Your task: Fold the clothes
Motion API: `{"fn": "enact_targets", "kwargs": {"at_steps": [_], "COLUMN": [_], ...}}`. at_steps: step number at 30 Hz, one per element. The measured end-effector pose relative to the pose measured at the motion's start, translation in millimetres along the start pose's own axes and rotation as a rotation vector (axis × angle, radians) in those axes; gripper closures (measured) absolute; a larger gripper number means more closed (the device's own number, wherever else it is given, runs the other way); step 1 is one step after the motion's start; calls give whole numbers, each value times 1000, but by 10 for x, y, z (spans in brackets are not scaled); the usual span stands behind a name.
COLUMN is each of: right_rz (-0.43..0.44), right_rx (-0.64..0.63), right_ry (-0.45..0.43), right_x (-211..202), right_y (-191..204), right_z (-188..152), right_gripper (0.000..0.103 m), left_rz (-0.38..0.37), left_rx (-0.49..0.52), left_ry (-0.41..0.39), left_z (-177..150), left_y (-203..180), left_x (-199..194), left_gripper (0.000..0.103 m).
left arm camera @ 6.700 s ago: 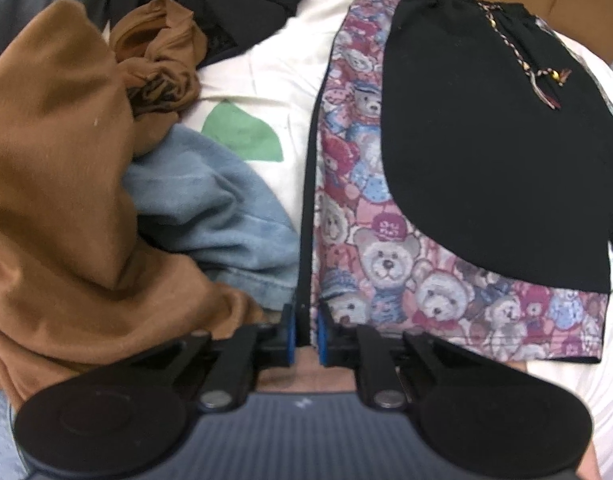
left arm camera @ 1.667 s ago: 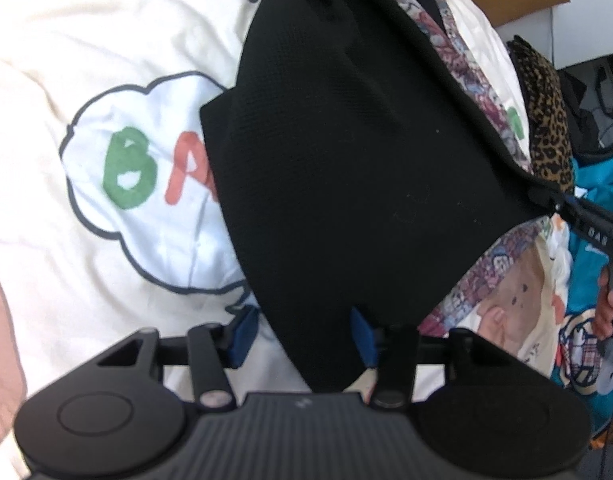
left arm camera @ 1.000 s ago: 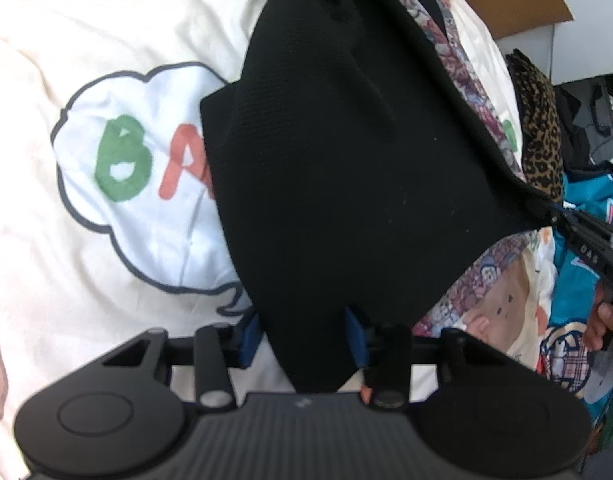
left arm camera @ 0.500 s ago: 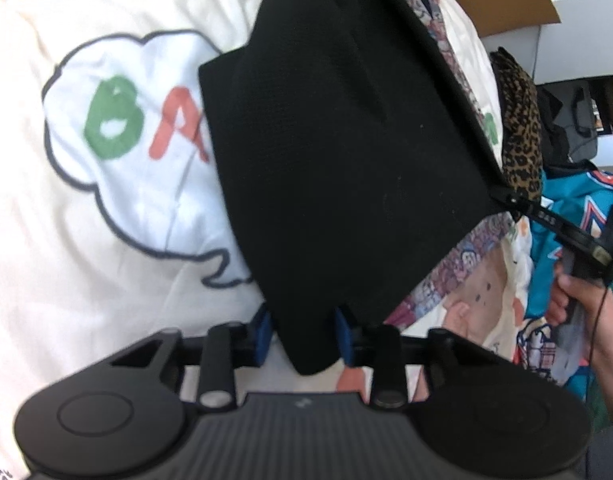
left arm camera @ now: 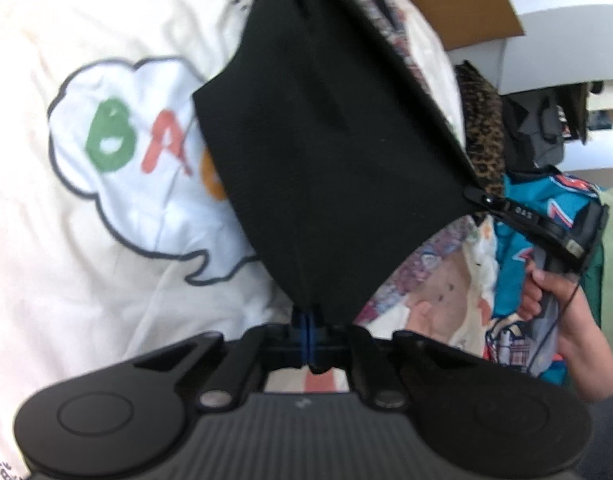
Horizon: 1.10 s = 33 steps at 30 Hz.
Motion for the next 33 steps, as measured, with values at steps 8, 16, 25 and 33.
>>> {"fn": "enact_targets", "kwargs": {"at_steps": [8,16,25,33], "right_rz": [-10,-20,-18,-10], "right_rx": [28,118,167,182], "right_ry": [-38,-8,39,50], "right_x": [-184,-134,0,98], "right_y": [-148,-474,-686,-720], "right_z": [60,-143,-338,-352], "right_gripper": [97,97,97,95], "left_rz": [-51,-27,37,46], "left_rx": [59,78,122,82], "left_ry": [-3,29,92,109], "left_z": [35,31,-74,-40], "left_y": [-337,-351,-289,-212], "left_x": [34,288,547,642], "left_gripper": [102,102,102,97]}}
Point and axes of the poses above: each gripper's, at about its wrist camera, not at the fingertips, and x roughly the way its jaws point, y to its left, z to its top, the point moved 5 cm from there along x, roughly the way its jaws point, and after that the axes turned 6 degrees about -x, right-handed, at the moved point
